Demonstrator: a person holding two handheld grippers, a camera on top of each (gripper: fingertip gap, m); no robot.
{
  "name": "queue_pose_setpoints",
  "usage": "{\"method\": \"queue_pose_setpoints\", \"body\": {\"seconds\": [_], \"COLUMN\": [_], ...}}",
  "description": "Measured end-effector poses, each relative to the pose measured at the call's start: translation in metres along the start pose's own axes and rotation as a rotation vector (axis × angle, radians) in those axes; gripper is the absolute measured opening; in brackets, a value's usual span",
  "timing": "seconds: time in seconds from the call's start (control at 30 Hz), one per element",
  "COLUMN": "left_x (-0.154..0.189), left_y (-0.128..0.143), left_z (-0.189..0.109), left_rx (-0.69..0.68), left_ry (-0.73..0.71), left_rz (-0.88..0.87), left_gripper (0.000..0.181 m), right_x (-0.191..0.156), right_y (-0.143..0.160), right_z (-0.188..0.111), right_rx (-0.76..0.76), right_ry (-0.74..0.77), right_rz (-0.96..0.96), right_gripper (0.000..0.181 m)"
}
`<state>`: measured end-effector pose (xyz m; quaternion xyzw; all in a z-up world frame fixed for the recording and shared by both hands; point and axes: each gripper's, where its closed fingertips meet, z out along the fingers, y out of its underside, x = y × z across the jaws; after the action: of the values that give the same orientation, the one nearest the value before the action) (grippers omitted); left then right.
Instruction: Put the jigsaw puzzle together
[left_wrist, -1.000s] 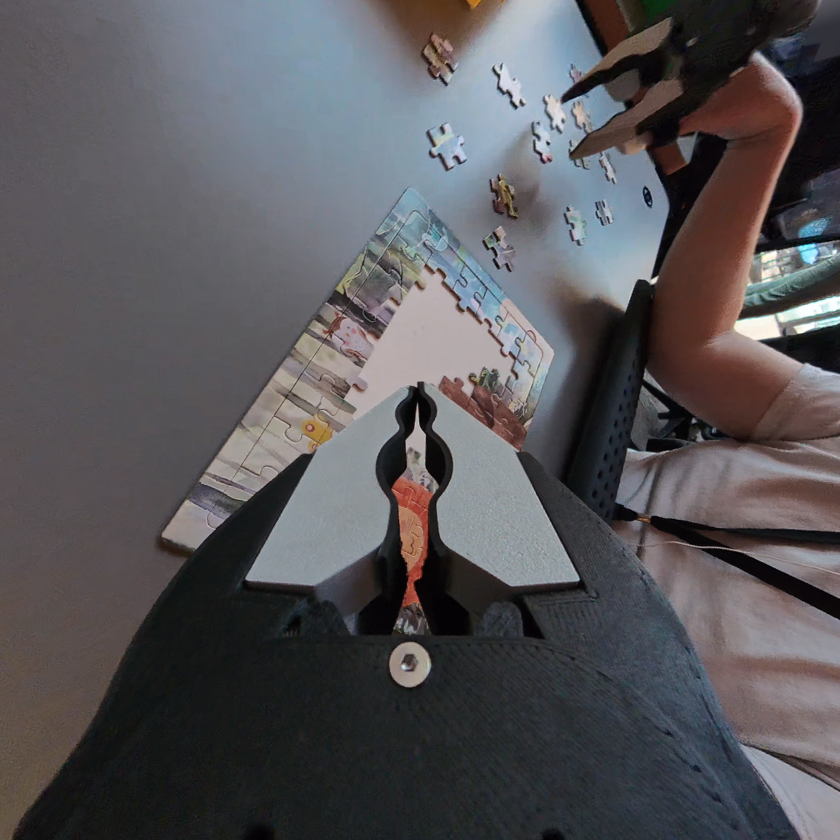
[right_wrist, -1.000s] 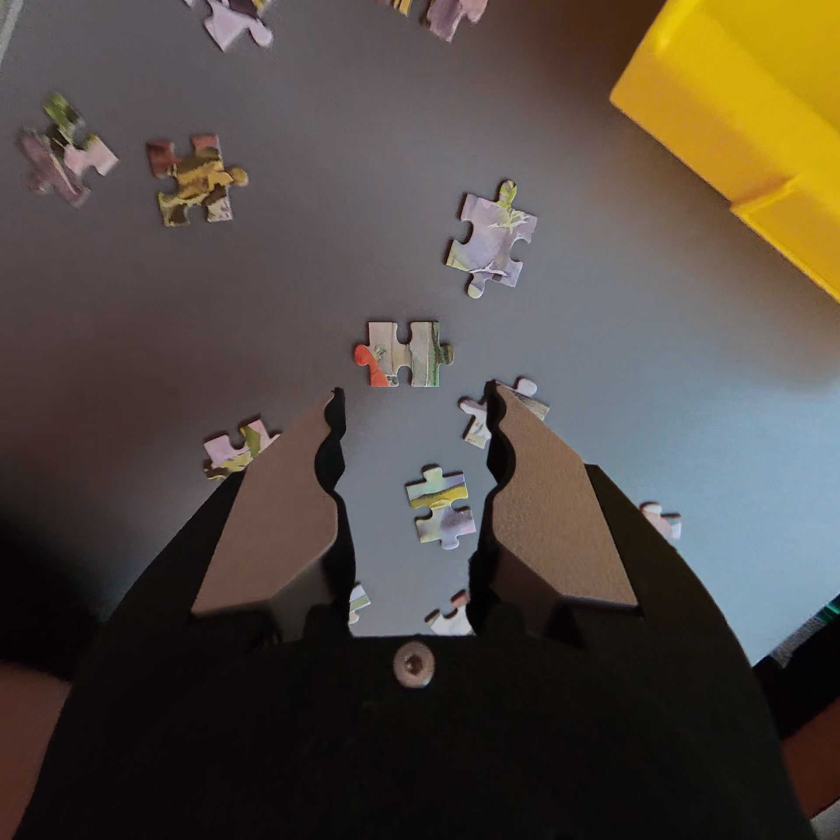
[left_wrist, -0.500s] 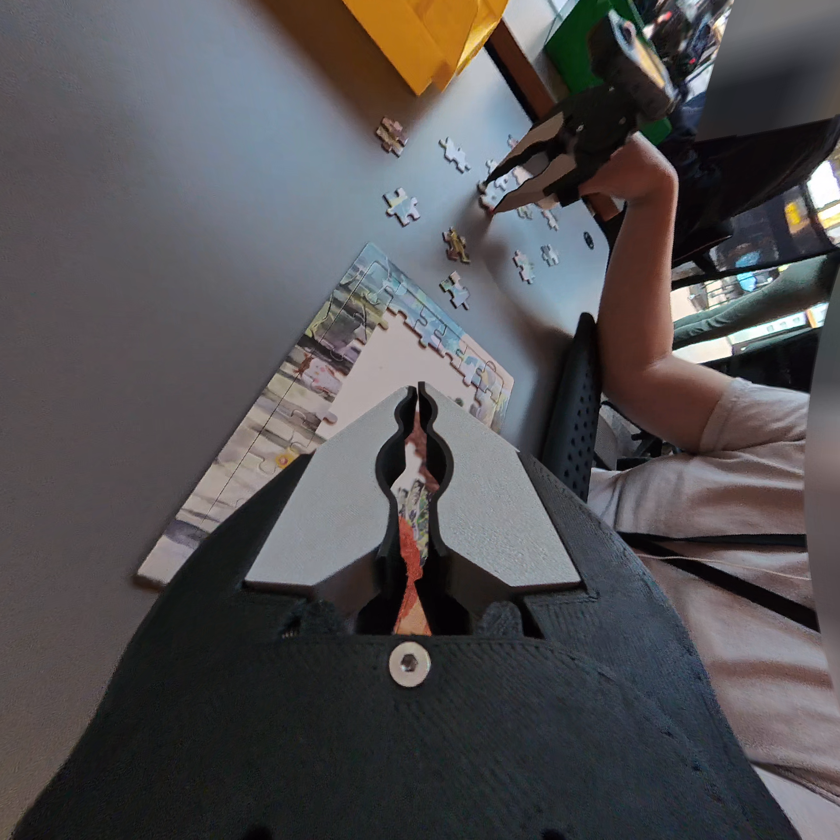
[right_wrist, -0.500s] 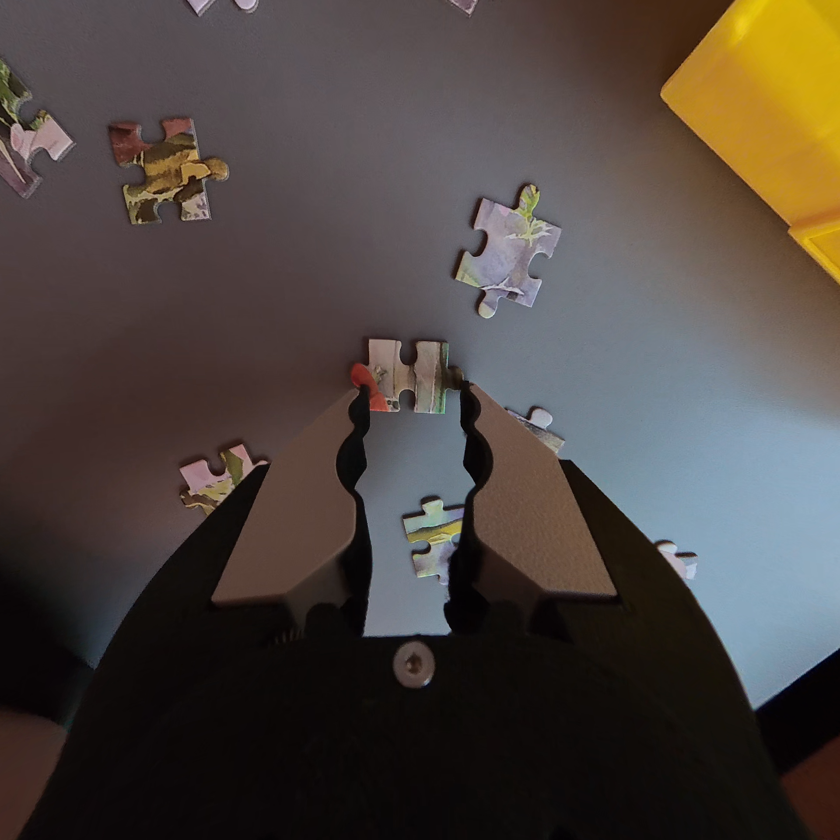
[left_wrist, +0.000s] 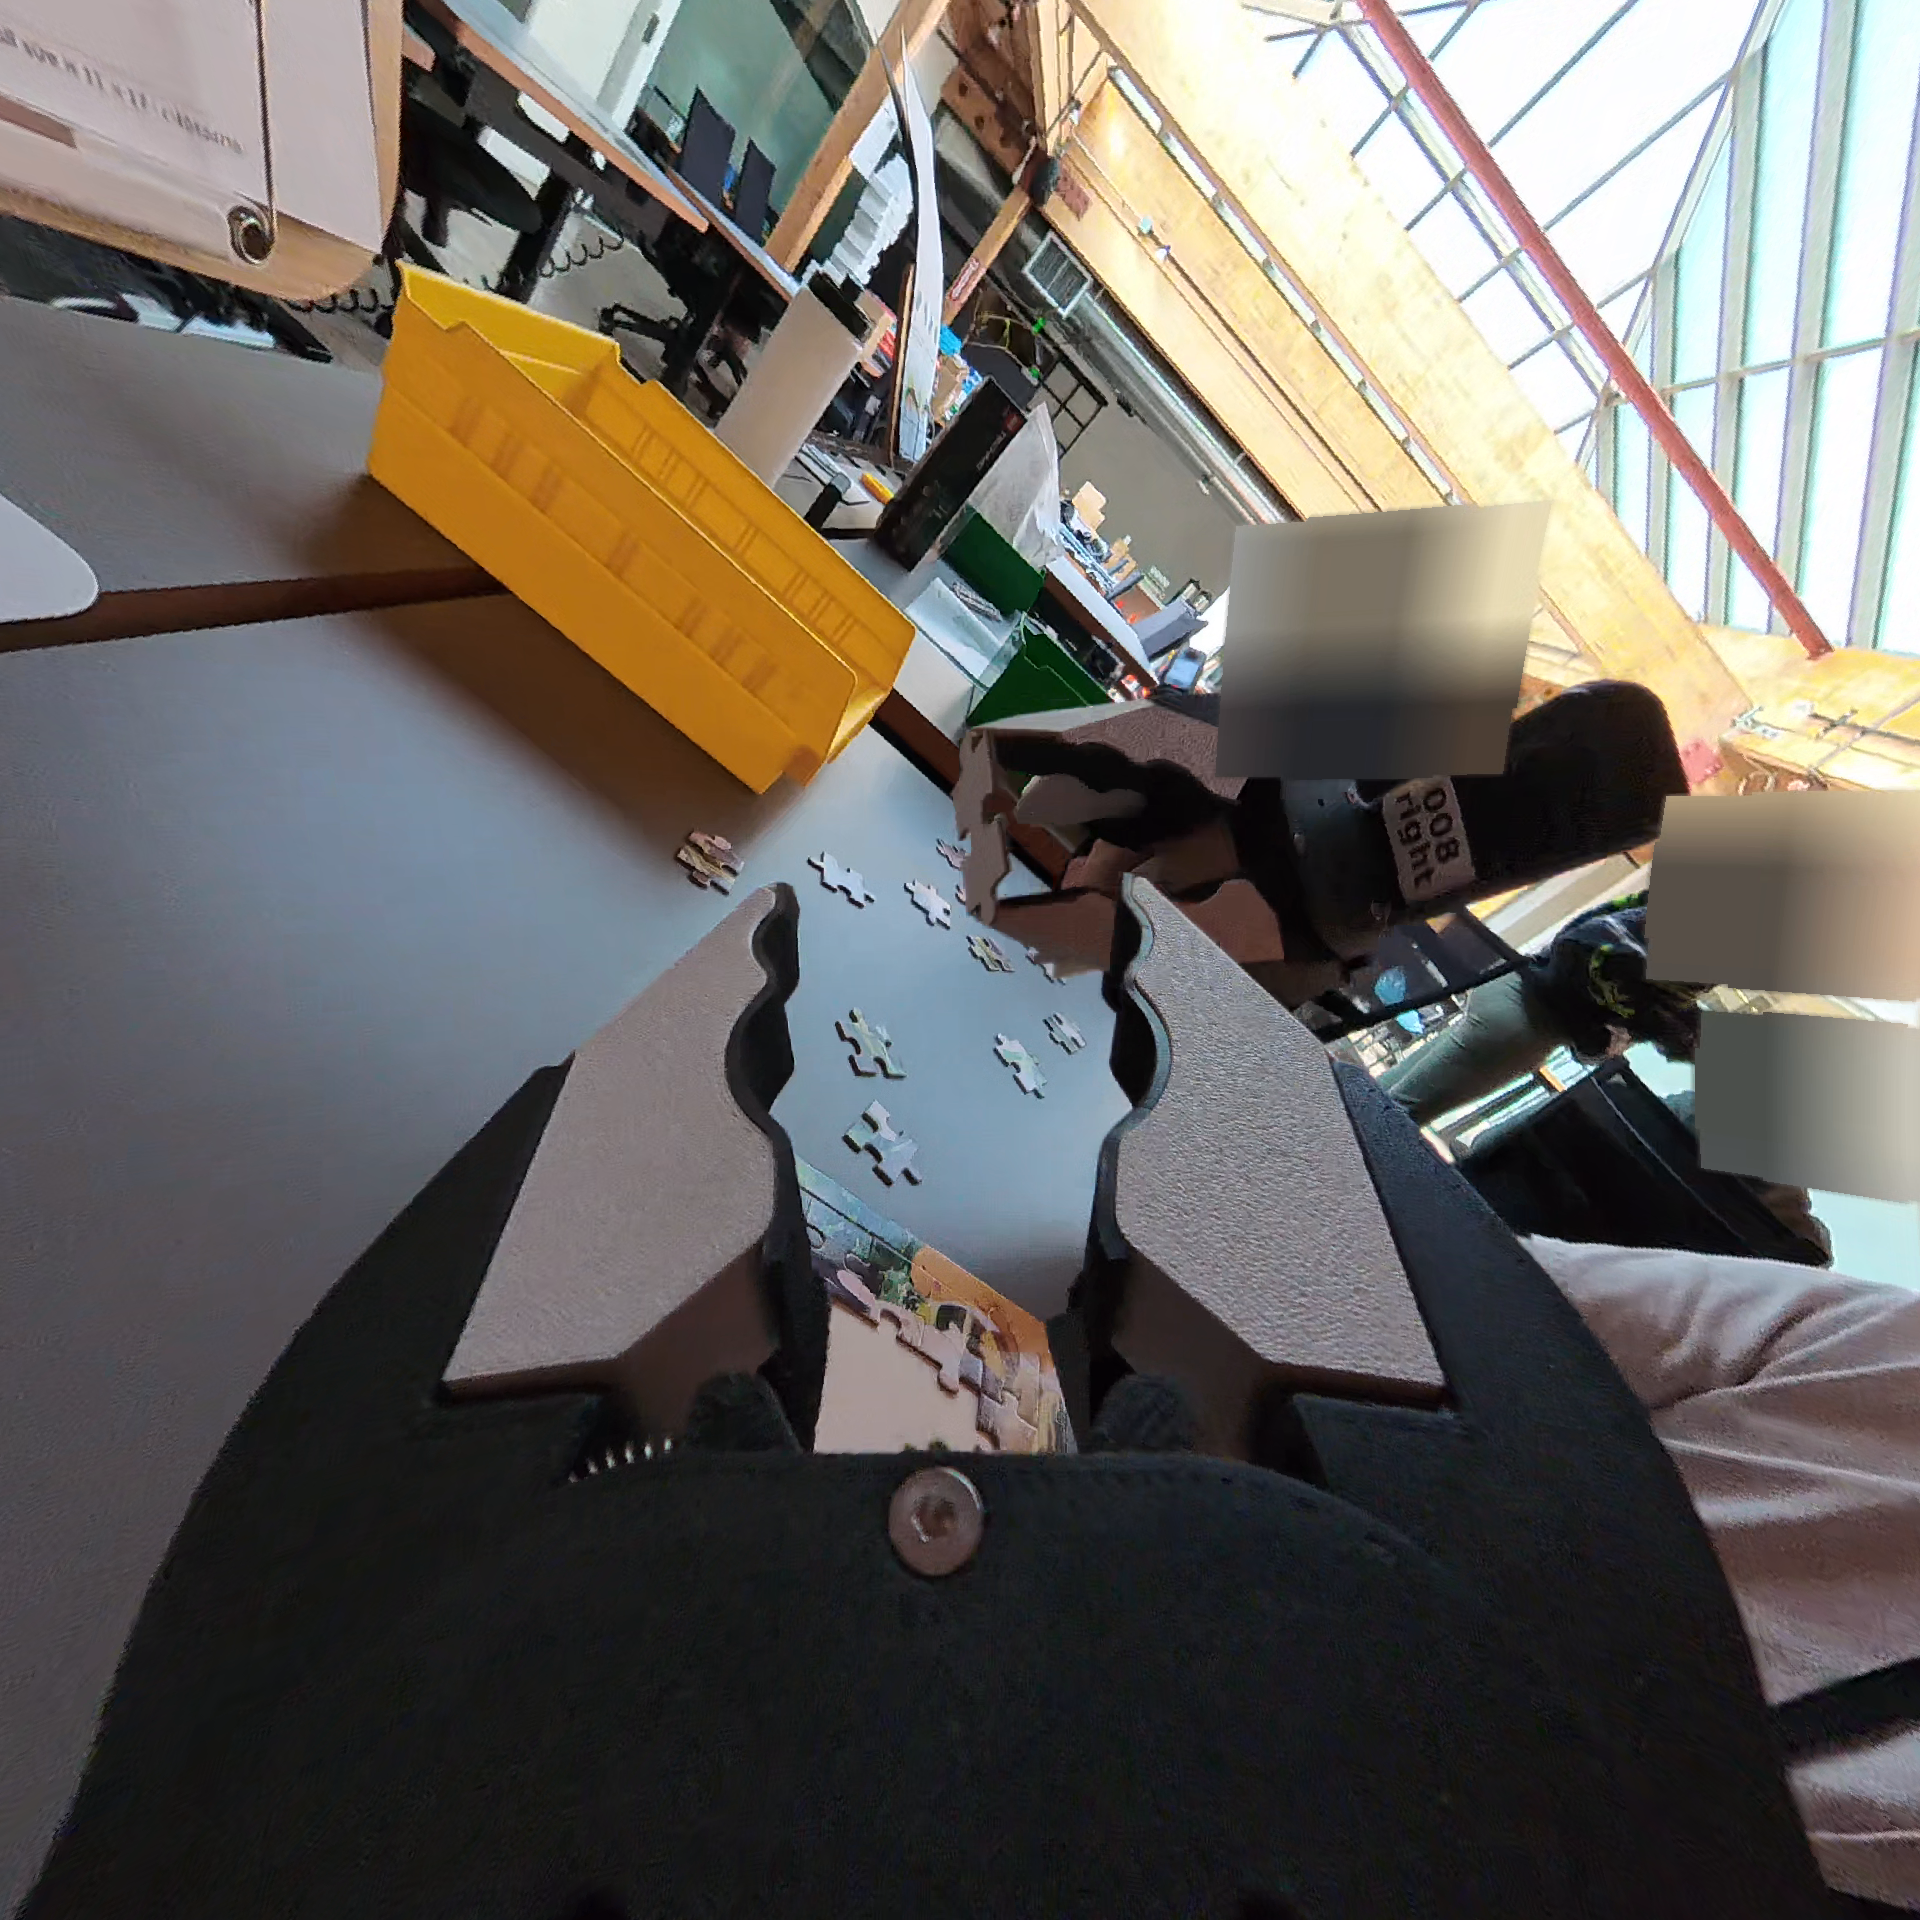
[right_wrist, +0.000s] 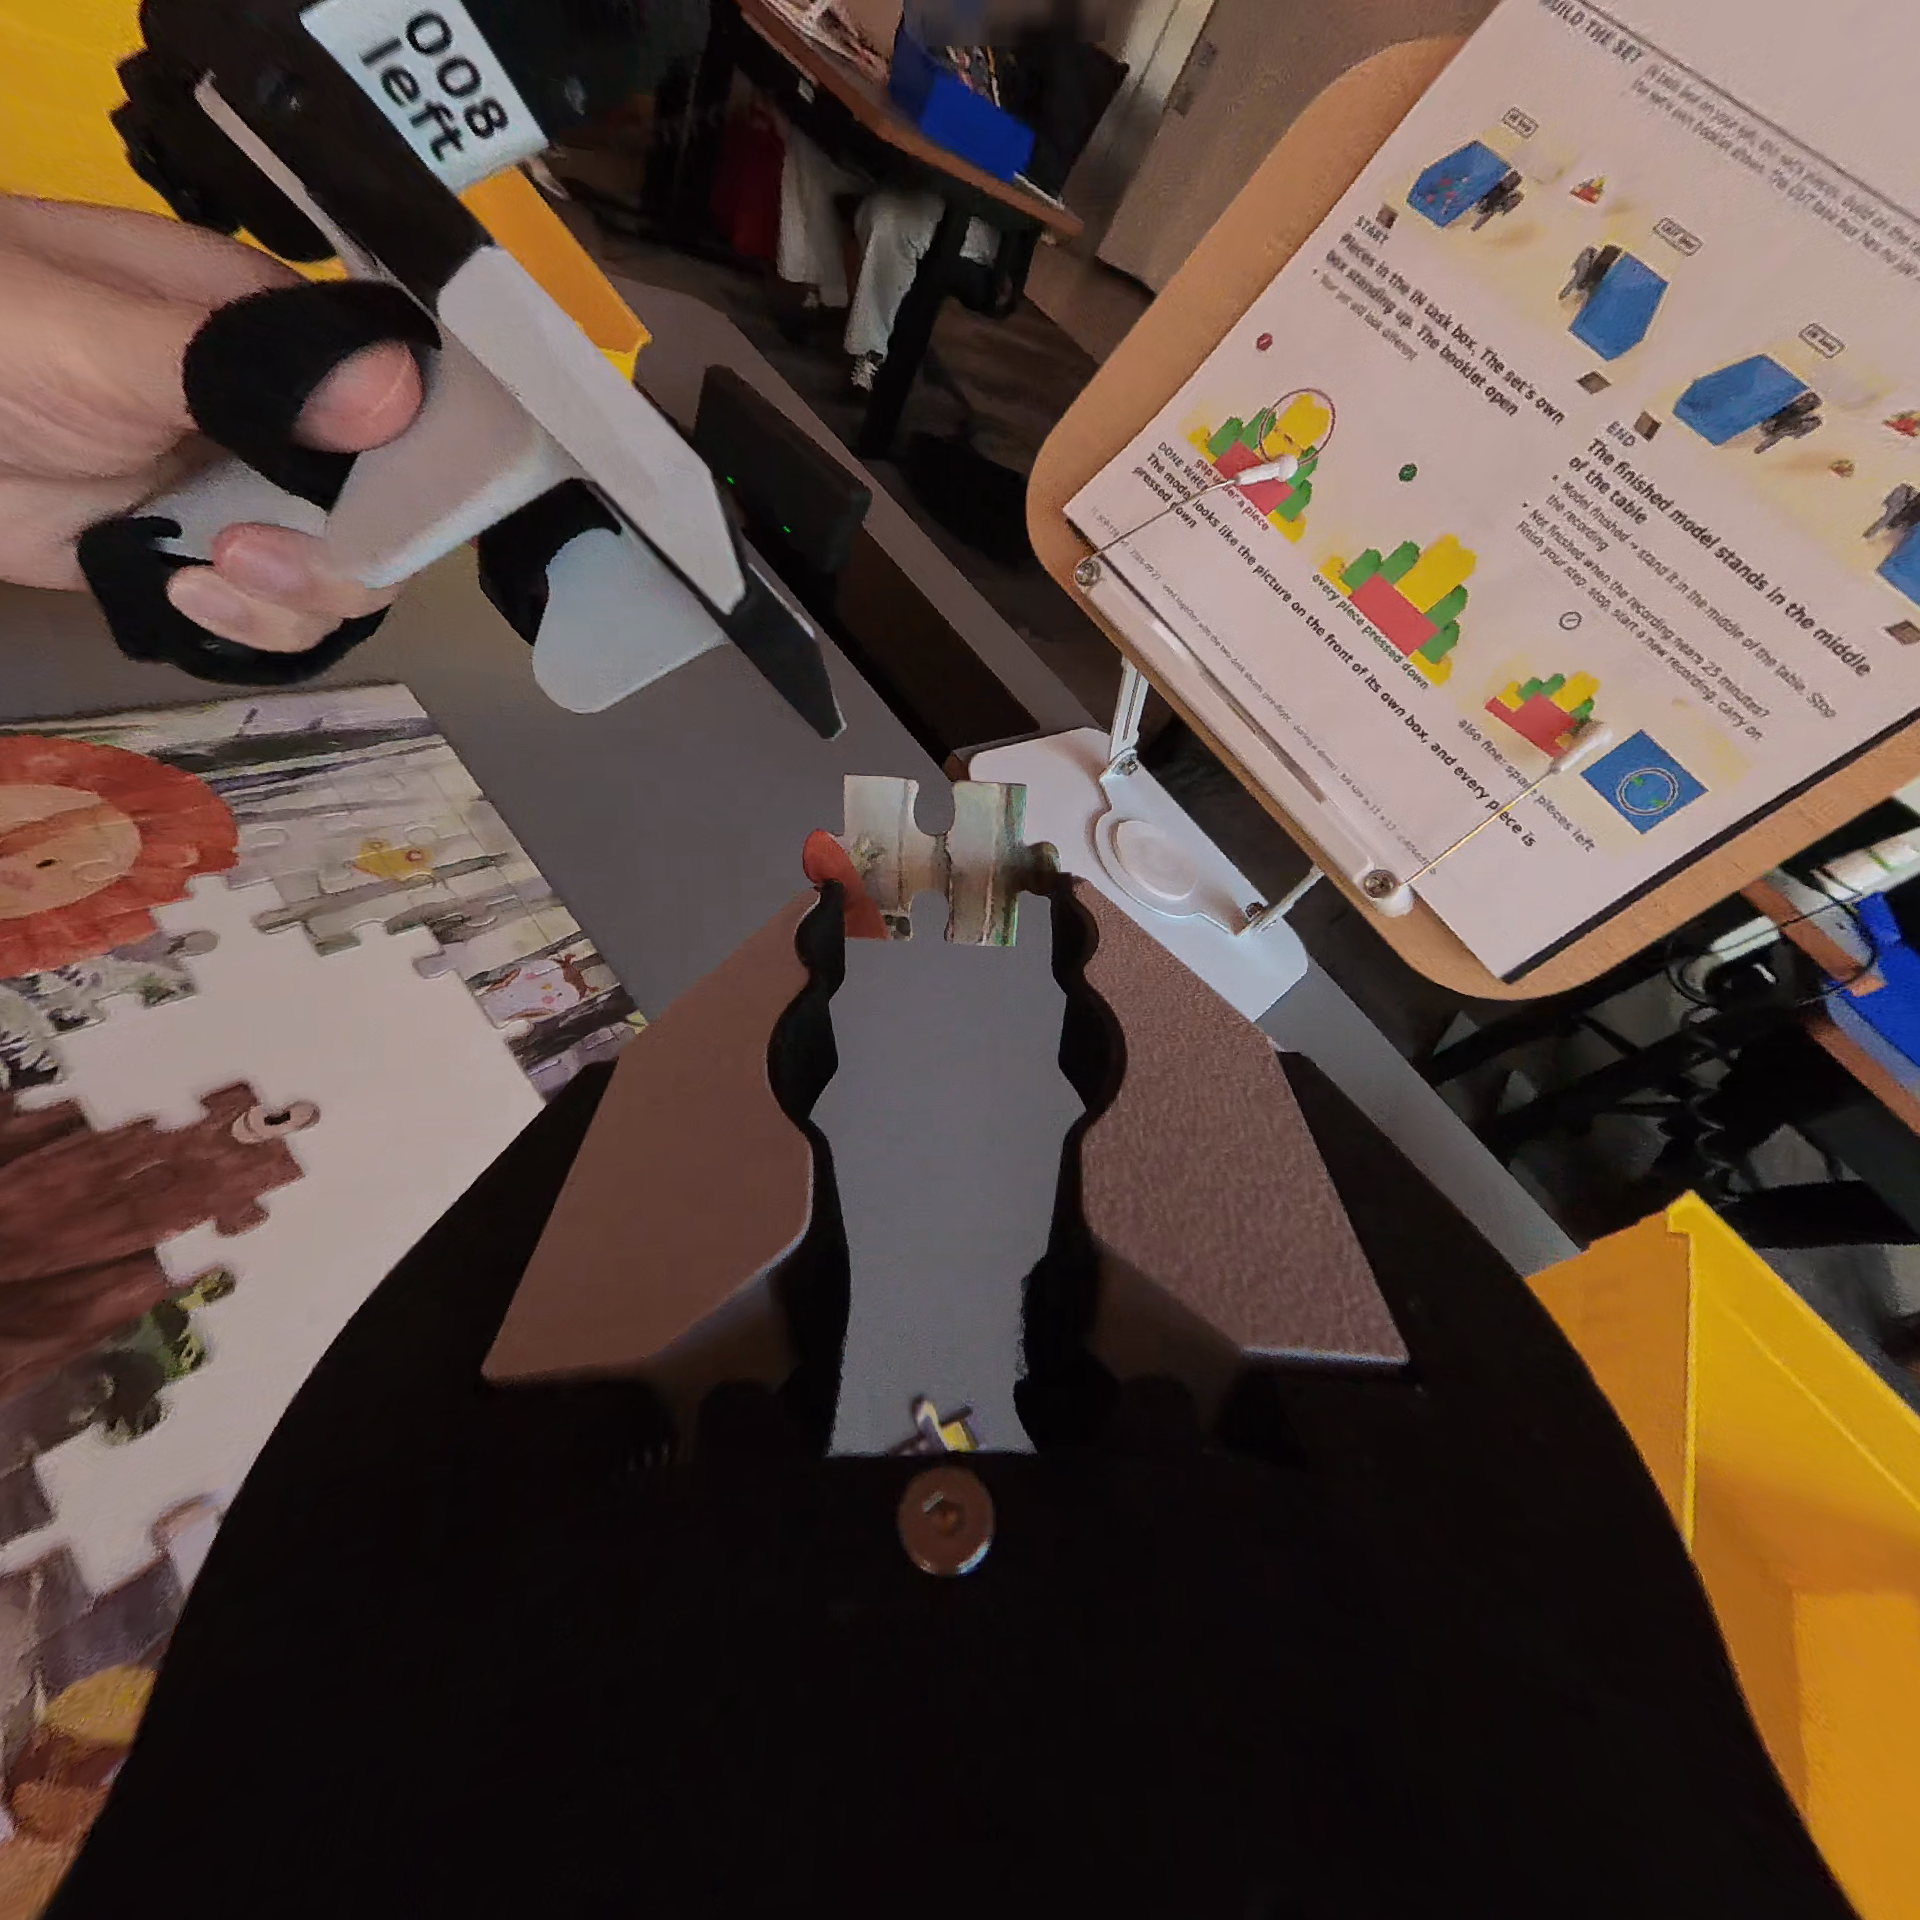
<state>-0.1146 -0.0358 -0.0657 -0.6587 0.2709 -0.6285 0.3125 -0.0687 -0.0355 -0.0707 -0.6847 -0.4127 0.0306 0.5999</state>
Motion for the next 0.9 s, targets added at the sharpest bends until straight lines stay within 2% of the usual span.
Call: {"method": "queue_pose_setpoints", "body": {"seconds": [0.17,0.33,0.5,0.7,0.77,0.8,0.83,0.9], "left_x": [0.011,0.005,-0.004,-0.01,-0.014,-0.017,-0.022,-0.027], "left_y": [-0.008,0.002,0.014,0.019,0.023,0.025,0.03,0.051], "left_z": [0.003,0.009,0.013,0.011,0.005,-0.001,-0.009,-0.032], "left_rx": [0.076,0.016,-0.05,-0.09,-0.14,-0.176,-0.233,-0.419], "left_ry": [0.043,0.027,-0.01,-0.038,-0.053,-0.076,-0.111,-0.158], "left_rz": [0.047,0.051,0.06,0.053,0.048,0.053,0.06,0.06], "left_gripper": [0.041,0.032,0.007,0.0,0.0,0.0,0.0,0.0], "right_x": [-0.015,-0.016,-0.017,-0.022,-0.03,-0.039,-0.043,-0.053], "right_y": [-0.001,-0.006,-0.004,-0.004,-0.006,-0.005,-0.001,0.0], "right_z": [0.021,0.022,0.024,0.024,0.024,0.021,0.018,0.011], "right_rx": [0.009,0.047,0.051,0.052,0.063,0.052,0.027,0.01], "right_ry": [0.058,0.064,0.058,0.031,-0.022,-0.085,-0.114,-0.142], "right_rz": [0.009,0.086,0.106,0.104,0.035,-0.041,-0.142,-0.383], "right_gripper": [0.039,0.039,0.039,0.039,0.04,0.048,0.059,0.06]}}
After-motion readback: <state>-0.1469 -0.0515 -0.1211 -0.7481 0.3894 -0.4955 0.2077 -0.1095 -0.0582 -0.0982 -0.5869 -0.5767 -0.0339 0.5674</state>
